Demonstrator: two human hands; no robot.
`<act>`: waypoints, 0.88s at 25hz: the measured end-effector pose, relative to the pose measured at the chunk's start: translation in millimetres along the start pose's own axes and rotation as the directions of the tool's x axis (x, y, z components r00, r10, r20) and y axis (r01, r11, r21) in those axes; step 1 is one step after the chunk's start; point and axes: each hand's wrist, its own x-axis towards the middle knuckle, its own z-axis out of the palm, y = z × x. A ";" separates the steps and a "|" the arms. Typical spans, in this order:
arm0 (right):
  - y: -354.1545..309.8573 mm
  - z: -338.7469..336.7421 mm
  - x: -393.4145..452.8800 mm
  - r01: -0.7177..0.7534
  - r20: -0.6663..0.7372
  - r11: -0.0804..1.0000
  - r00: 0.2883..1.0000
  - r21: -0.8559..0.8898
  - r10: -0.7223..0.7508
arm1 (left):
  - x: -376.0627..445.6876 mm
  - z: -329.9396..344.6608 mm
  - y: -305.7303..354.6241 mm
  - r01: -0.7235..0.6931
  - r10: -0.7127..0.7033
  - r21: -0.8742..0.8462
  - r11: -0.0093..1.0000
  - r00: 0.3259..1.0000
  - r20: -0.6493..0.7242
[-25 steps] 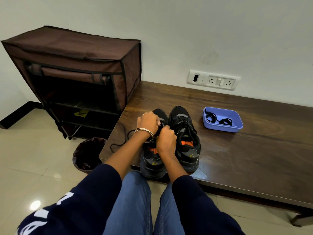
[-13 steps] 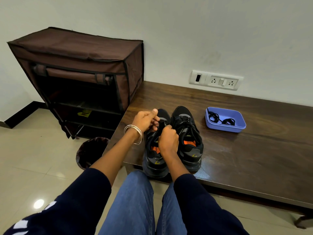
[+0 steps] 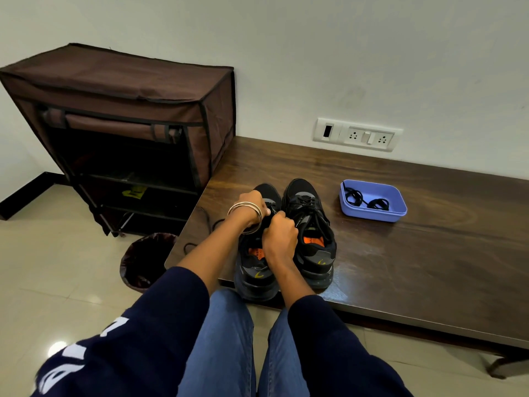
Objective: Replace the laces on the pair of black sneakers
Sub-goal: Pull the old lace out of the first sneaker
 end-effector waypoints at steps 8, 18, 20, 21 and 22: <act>-0.4 1.3 1.1 0.011 -0.013 1.000 1.000 0.002 -0.011 | -0.4 5.1 -7.9 0.128 -0.103 -0.413 0.902 0.991 0.081; -1.4 2.9 1.1 0.000 -0.016 0.999 1.000 -0.043 0.000 | -21.0 -0.7 -6.4 0.197 -0.220 -0.840 0.505 0.971 0.095; -2.8 2.3 0.3 -0.002 -0.022 0.997 1.000 -0.078 0.000 | -23.2 3.1 -12.7 0.041 -0.119 -0.983 0.179 0.993 0.020; -3.4 1.7 0.1 -0.004 -0.024 0.996 1.000 -0.087 0.002 | -24.8 3.8 -15.9 -0.029 -0.064 -0.999 0.022 0.997 -0.031; -3.4 1.3 -0.5 -0.006 -0.024 0.996 1.000 -0.092 0.004 | -27.6 2.8 -18.6 -0.085 -0.021 -0.991 -0.099 0.996 -0.083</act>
